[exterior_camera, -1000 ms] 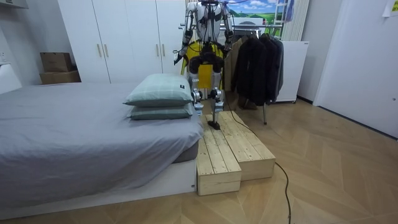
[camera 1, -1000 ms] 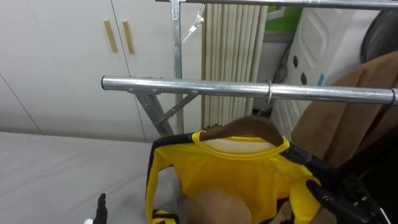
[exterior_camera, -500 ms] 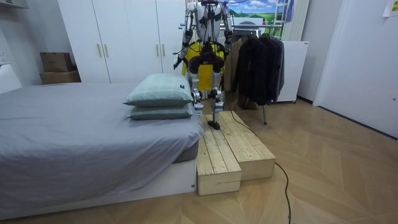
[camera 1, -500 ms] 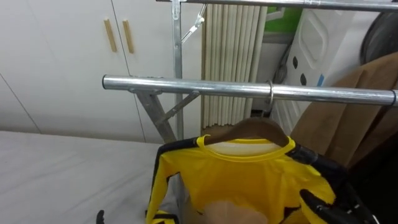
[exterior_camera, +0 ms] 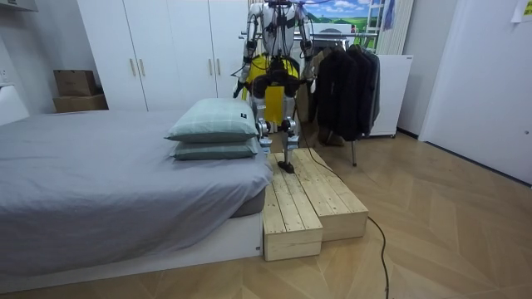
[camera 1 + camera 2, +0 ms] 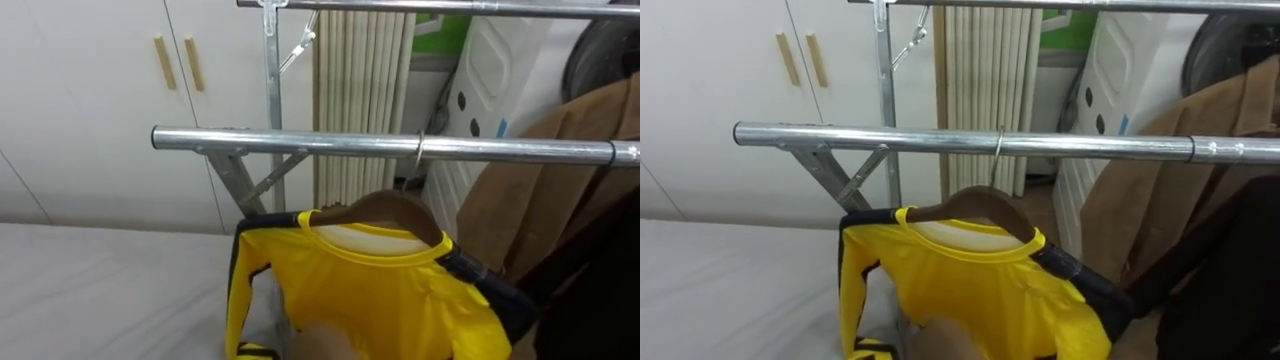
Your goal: Hang clothes
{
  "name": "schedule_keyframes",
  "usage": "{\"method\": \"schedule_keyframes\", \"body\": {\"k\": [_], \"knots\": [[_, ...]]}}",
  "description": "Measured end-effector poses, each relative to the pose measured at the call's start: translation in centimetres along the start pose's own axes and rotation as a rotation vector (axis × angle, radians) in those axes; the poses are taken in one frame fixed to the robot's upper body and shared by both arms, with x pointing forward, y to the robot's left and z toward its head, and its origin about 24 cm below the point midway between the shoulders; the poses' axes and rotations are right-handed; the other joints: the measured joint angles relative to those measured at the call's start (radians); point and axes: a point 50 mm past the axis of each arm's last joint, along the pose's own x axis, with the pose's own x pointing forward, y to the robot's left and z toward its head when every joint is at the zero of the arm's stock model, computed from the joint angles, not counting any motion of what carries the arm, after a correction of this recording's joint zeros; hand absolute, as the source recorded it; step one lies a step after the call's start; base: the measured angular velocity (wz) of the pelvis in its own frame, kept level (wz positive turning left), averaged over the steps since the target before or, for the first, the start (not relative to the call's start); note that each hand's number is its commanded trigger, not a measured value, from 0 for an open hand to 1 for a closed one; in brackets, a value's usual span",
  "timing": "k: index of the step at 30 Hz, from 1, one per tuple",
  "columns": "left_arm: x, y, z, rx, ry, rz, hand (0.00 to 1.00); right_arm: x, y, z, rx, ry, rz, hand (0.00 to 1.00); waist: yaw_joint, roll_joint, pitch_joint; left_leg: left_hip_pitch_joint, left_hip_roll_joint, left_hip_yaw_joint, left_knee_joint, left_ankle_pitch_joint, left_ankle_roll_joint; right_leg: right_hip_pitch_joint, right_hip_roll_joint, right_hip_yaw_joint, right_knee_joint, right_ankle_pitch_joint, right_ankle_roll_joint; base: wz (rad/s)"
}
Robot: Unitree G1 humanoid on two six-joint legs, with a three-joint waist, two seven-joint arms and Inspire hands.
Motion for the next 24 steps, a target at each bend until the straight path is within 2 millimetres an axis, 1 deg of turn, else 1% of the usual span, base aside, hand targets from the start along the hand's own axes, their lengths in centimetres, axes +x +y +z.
{"method": "schedule_keyframes", "body": {"k": [1, 2, 4, 5, 7, 8, 9, 10, 11, 12, 17, 19, 22, 24], "knots": [[-0.2, 0.0, -0.6, -0.009, 0.027, -0.009, 0.00, -0.3, -0.5, -1.0, -0.018, 0.040, -0.004, 0.00, -0.005, 0.000, 0.0000, 0.000, 0.000, 0.000, 0.000, 0.000, 0.000, 0.000, 0.000, 0.001, -0.001, 0.000, 0.000, 0.00], [-0.3, 0.0, -0.9, -0.013, 0.042, -0.015, 0.00, -0.5, -0.7, -1.5, -0.032, 0.064, -0.008, 0.00, -0.009, 0.001, -0.0001, 0.000, 0.000, -0.001, 0.000, 0.000, 0.000, 0.000, 0.000, 0.003, -0.001, 0.000, 0.000, 0.00], [-0.6, 0.0, -2.3, -0.006, 0.107, -0.044, 0.00, -1.2, -1.8, -3.6, -0.070, 0.159, -0.034, 0.00, -0.011, 0.004, -0.0020, 0.002, -0.001, -0.002, 0.000, 0.000, 0.000, 0.001, 0.000, 0.005, 0.000, 0.000, 0.000, -0.02], [-0.7, 0.0, -2.6, -0.009, 0.119, -0.048, 0.00, -1.4, -2.0, -4.0, -0.072, 0.181, -0.040, 0.00, -0.011, 0.004, -0.0024, 0.003, -0.001, -0.002, -0.001, 0.000, 0.000, 0.001, 0.000, 0.005, 0.000, 0.000, 0.000, 0.00], [-0.8, 0.1, -3.1, -0.020, 0.145, -0.061, 0.00, -2.2, -3.0, -5.7, -0.069, 0.257, -0.072, 0.00, -0.013, 0.006, -0.0023, 0.005, -0.001, -0.001, -0.003, 0.000, 0.000, 0.001, 0.000, 0.004, 0.001, 0.000, 0.000, 0.00], [-0.8, 0.1, -3.2, -0.021, 0.152, -0.064, 0.00, -2.4, -3.2, -6.0, -0.066, 0.275, -0.080, 0.00, -0.014, 0.007, -0.0024, 0.005, -0.001, -0.001, -0.003, 0.000, 0.000, 0.001, 0.000, 0.005, 0.001, 0.000, 0.000, 0.00], [-0.7, 0.1, -3.2, -0.025, 0.171, -0.069, 0.00, -2.8, -3.6, -6.7, -0.061, 0.312, -0.098, 0.00, -0.017, 0.005, -0.0009, 0.006, -0.001, -0.001, -0.003, 0.000, 0.000, 0.001, 0.000, 0.007, 0.002, -0.001, 0.001, 0.00], [-0.6, 0.1, -3.3, -0.028, 0.181, -0.074, 0.00, -3.0, -3.8, -7.1, -0.055, 0.329, -0.107, 0.00, -0.017, 0.008, -0.0022, 0.007, -0.001, 0.000, -0.004, 0.000, 0.000, 0.001, 0.001, 0.008, 0.002, -0.001, 0.001, -0.05], [-0.6, 0.2, -3.5, -0.043, 0.203, -0.077, 0.00, -3.4, -4.1, -7.6, -0.070, 0.362, -0.116, 0.00, -0.020, 0.010, -0.0069, 0.009, -0.001, 0.001, -0.004, 0.000, 0.000, 0.002, 0.001, 0.008, 0.003, -0.001, 0.001, -0.04], [-0.6, 0.4, -3.6, -0.058, 0.212, -0.077, 0.00, -3.7, -4.3, -8.1, -0.107, 0.390, -0.113, 0.00, -0.025, 0.011, -0.0072, 0.010, -0.001, 0.001, -0.005, 0.000, 0.000, 0.003, 0.001, 0.009, 0.003, -0.001, 0.001, 0.00], [-0.7, 0.3, -3.9, -0.091, 0.235, -0.094, 0.00, -3.9, -4.5, -8.5, -0.342, 0.482, -0.106, 0.00, -0.029, 0.023, -0.0068, 0.010, -0.001, 0.002, -0.005, 0.000, 0.000, 0.002, 0.001, 0.010, 0.003, -0.001, 0.001, 0.00], [-0.6, 0.3, -3.9, -0.100, 0.245, -0.107, 0.00, -3.6, -4.4, -8.2, -0.469, 0.504, -0.108, 0.00, -0.029, 0.030, -0.0062, 0.010, -0.001, 0.005, -0.006, 0.000, 0.000, 0.001, 0.001, 0.012, 0.004, -0.001, 0.001, 0.00], [-0.6, 0.3, -4.1, -0.109, 0.260, -0.114, 0.00, -3.2, -4.1, -7.7, -0.624, 0.522, -0.094, 0.00, -0.027, 0.034, -0.0076, 0.015, -0.001, 0.003, -0.012, 0.000, 0.000, 0.000, 0.004, 0.018, 0.006, -0.001, 0.001, -0.06], [-0.7, 0.3, -4.2, -0.136, 0.286, -0.113, 0.00, -2.6, -3.7, -6.9, -0.755, 0.521, -0.088, 0.00, -0.027, 0.039, -0.0072, 0.028, -0.001, 0.002, -0.014, 0.000, 0.000, 0.010, 0.005, 0.025, 0.007, -0.001, 0.001, -0.12]]}}
